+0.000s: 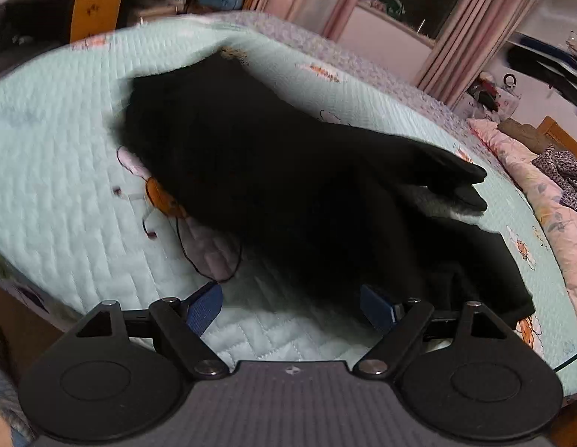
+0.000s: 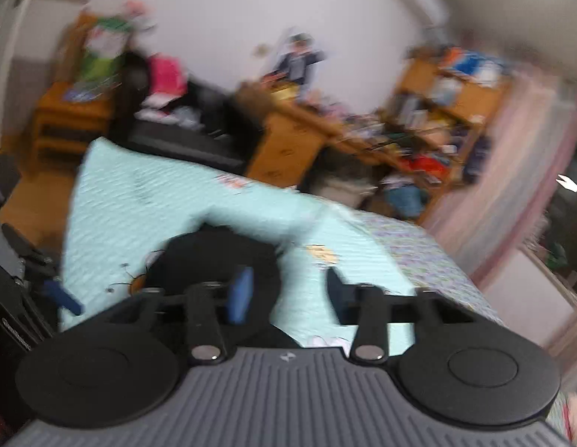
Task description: Fold clothes
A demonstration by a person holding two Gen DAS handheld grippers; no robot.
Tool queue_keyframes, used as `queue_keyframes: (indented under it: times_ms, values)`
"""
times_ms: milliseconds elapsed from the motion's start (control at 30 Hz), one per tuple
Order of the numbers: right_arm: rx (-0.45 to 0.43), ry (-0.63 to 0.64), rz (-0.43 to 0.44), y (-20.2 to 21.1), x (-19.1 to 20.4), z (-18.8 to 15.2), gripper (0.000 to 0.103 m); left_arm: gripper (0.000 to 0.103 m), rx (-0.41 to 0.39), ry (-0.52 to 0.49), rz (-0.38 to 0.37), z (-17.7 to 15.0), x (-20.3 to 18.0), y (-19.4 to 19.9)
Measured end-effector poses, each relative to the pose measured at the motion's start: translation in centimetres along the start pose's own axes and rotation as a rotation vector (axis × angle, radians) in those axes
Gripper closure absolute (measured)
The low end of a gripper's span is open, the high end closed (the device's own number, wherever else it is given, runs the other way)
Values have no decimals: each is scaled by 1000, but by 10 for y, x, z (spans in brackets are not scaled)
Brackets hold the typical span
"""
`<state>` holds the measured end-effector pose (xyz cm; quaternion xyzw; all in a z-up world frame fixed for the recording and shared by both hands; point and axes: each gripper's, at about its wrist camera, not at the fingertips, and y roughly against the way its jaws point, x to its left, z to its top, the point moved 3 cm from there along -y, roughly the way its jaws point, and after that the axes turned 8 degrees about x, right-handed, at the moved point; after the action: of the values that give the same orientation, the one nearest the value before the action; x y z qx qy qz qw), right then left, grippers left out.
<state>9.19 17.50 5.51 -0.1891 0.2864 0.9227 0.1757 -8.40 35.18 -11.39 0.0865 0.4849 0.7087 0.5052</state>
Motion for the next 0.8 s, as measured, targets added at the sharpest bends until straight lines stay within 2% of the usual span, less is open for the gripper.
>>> queue_keyframes:
  times_ms: [67,167,300,400,500,633,733,800]
  values:
    - [-13,-101,-85,18,-11,-22,38,20,18,8,-11,1,-1,-6]
    - [-4,-378,-121,37,-36,-61,29,20,21,-9,-22,3,-8,-9]
    - [128,-666,-155,50,-54,-154,29,18,18,-44,-38,5,-18,-9]
    - [223,-808,-174,50,-39,-214,29,15,24,-46,-35,7,-21,-11]
    - [309,-941,-162,46,-8,-259,29,14,34,-19,-21,12,-20,-16]
    - [314,-997,-147,61,16,-284,27,14,43,135,-67,16,1,-12]
    - [302,-1006,-142,67,23,-284,27,12,1,271,-76,10,24,-4]
    - [296,-993,-148,71,26,-284,27,12,-29,343,-127,5,38,2]
